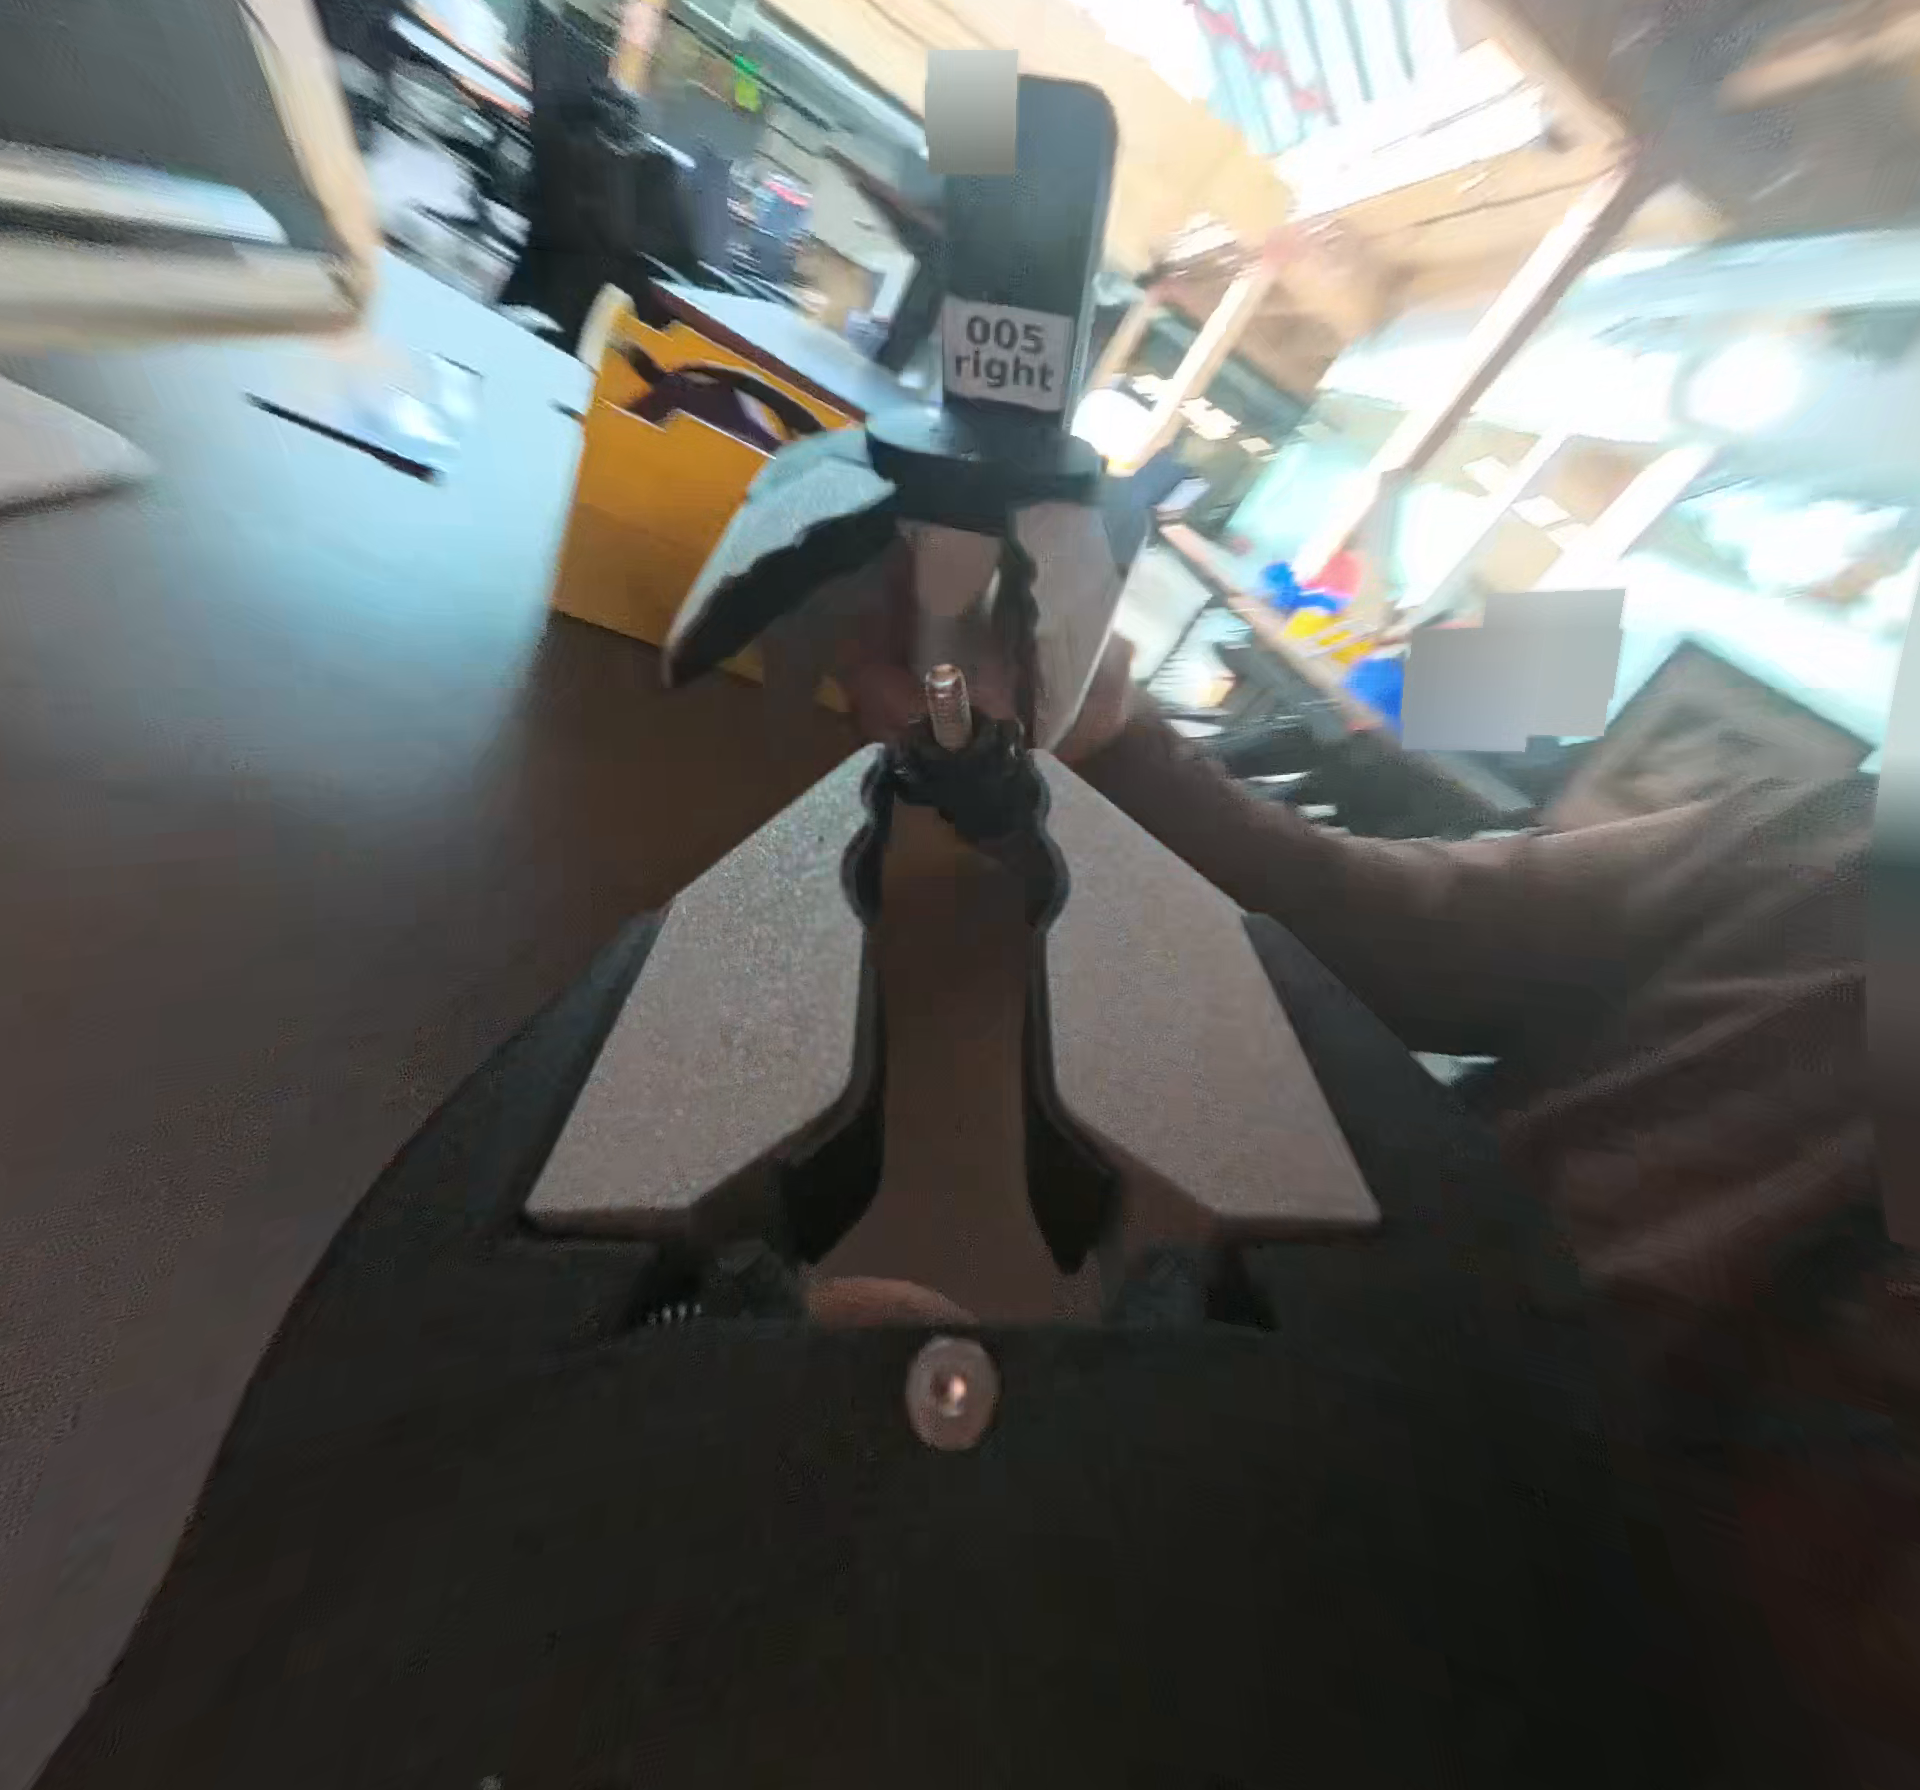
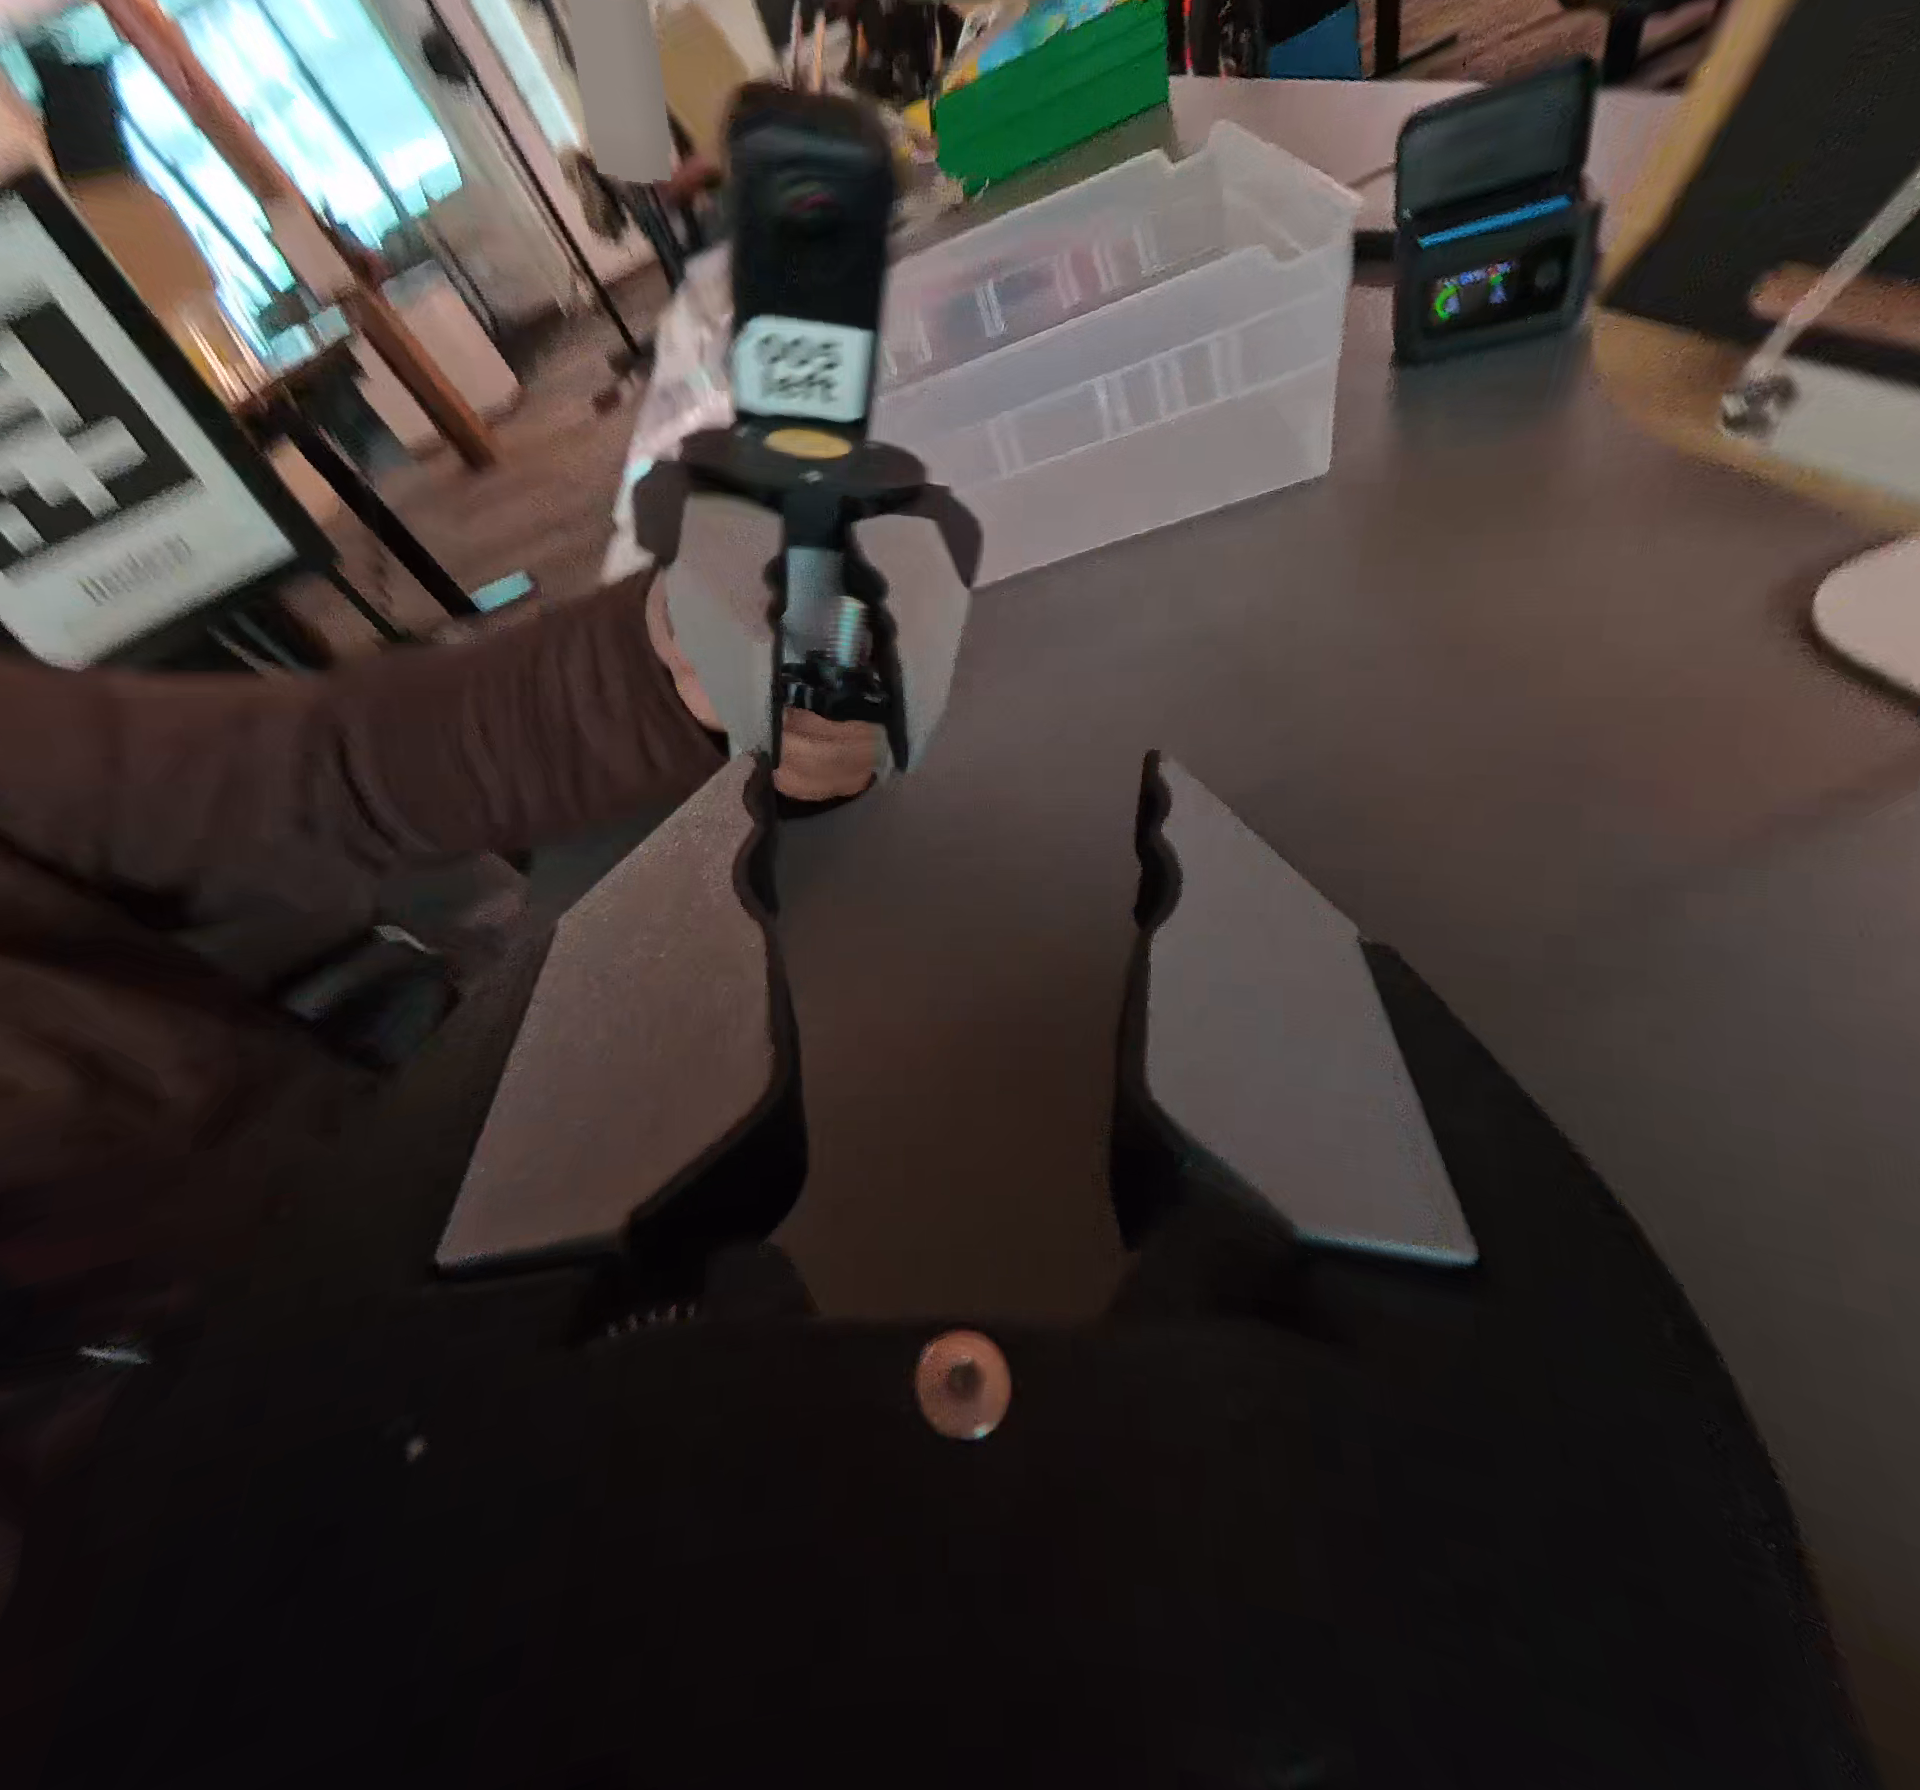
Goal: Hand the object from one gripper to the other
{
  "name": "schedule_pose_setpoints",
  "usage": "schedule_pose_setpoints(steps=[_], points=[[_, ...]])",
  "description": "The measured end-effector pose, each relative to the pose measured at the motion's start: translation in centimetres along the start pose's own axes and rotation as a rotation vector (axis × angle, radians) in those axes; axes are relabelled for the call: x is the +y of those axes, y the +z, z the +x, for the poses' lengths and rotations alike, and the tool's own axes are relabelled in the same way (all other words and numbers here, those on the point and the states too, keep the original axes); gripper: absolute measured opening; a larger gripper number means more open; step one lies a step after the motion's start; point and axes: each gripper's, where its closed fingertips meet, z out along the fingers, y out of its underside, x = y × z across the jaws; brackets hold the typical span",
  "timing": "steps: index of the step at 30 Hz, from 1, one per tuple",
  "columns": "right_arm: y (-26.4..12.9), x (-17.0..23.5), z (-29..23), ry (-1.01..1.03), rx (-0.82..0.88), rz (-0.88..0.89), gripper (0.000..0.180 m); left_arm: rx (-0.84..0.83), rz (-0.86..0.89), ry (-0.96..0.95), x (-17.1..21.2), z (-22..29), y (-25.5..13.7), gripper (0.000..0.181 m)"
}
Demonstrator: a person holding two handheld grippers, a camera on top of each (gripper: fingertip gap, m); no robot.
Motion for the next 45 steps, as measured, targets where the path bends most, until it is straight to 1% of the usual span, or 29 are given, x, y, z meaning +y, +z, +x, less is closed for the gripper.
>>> schedule_pose_setpoints(steps=[4, 6, 7, 9, 11, 13, 16, 20, 23, 25, 27, 28, 29, 30, 31, 32, 33, 35, 37, 39, 40, 41, 42, 45], points=[[0.9, 0.3, -2.3, -0.324, 0.067, -0.058, 0.069, 0.166, -0.04, -0.155, 1.3, 1.6, 0.6, 0.02], [1.2, 0.4, -3.4, -0.458, 0.088, -0.068, 0.068, 0.253, -0.049, -0.204, 1.6, 2.8, 0.9, 0.02], [1.2, 0.4, -4.0, -0.512, 0.093, -0.071, 0.064, 0.28, -0.055, -0.218, 1.8, 3.2, 1.0, 0.02], [1.4, 0.7, -5.1, -0.59, 0.077, -0.08, 0.05, 0.315, -0.065, -0.233, 2.0, 3.8, 1.1, 0.019], [1.5, 0.6, -5.5, -0.641, 0.087, -0.078, 0.036, 0.32, -0.052, -0.246, 1.8, 3.7, 1.0, 0.019], [1.6, 0.6, -5.3, -0.671, 0.123, -0.082, 0.035, 0.312, -0.05, -0.25, 1.7, 3.4, 0.8, 0.019], [1.5, 0.7, -5.0, -0.666, 0.13, -0.097, 0.035, 0.303, -0.05, -0.253, 1.8, 3.2, 0.9, 0.019], [1.5, 0.6, -5.1, -0.715, 0.166, -0.098, 0.035, 0.316, -0.045, -0.265, 1.7, 3.4, 0.9, 0.019], [1.2, 0.0, -5.1, -0.755, 0.217, -0.085, 0.033, 0.36, -0.017, -0.312, 1.1, 3.8, 0.6, 0.021], [1.0, -0.2, -4.8, -0.723, 0.225, -0.074, 0.031, 0.366, 0.0, -0.328, 0.8, 3.7, 0.5, 0.023], [1.0, 0.0, -4.1, -0.629, 0.205, -0.085, 0.03, 0.3, 0.005, -0.301, 0.5, 2.8, 0.5, 0.025], [1.1, 0.1, -3.6, -0.569, 0.196, -0.087, 0.028, 0.26, 0.009, -0.267, 0.2, 2.4, 0.4, 0.026], [1.1, 0.3, -3.1, -0.502, 0.182, -0.09, 0.022, 0.239, 0.017, -0.207, -0.2, 2.4, 0.0, 0.028], [1.0, 0.2, -2.8, -0.442, 0.164, -0.079, 0.022, 0.216, 0.029, -0.159, -0.5, 2.5, -0.3, 0.034], [0.9, -0.2, -3.3, -0.404, 0.112, -0.046, 0.022, 0.205, 0.038, -0.123, -0.7, 2.7, -0.4, 0.031], [0.7, -0.6, -3.9, -0.384, 0.069, -0.013, 0.022, 0.213, 0.047, -0.122, -0.8, 3.0, -0.5, 0.021], [0.5, -0.9, -4.0, -0.382, 0.063, 0.008, 0.022, 0.233, 0.054, -0.153, -0.8, 3.3, -0.4, 0.021], [0.2, -1.4, -4.3, -0.396, 0.064, 0.038, 0.021, 0.273, 0.053, -0.218, -0.8, 3.4, -0.1, 0.012], [0.2, -1.3, -4.2, -0.406, 0.07, 0.032, 0.021, 0.287, 0.048, -0.239, -0.7, 3.4, -0.1, 0.011], [0.3, -1.3, -3.5, -0.374, 0.092, 0.024, 0.021, 0.263, 0.01, -0.211, -0.2, 3.0, -0.2, 0.015], [0.2, -1.3, -3.1, -0.332, 0.091, 0.025, 0.021, 0.218, -0.016, -0.153, 0.0, 2.7, -0.2, 0.017], [0.1, -1.2, -2.8, -0.265, 0.061, 0.026, 0.021, 0.135, -0.05, -0.051, 0.4, 1.9, -0.1, 0.017], [0.1, -0.9, -2.9, -0.178, 0.002, 0.02, 0.022, 0.026, -0.093, 0.081, 0.8, 1.0, -0.1, 0.021], [0.0, 0.2, -2.6, 0.101, -0.146, -0.013, 0.022, -0.326, -0.218, 0.533, 1.2, -2.0, -0.6, 0.041]])
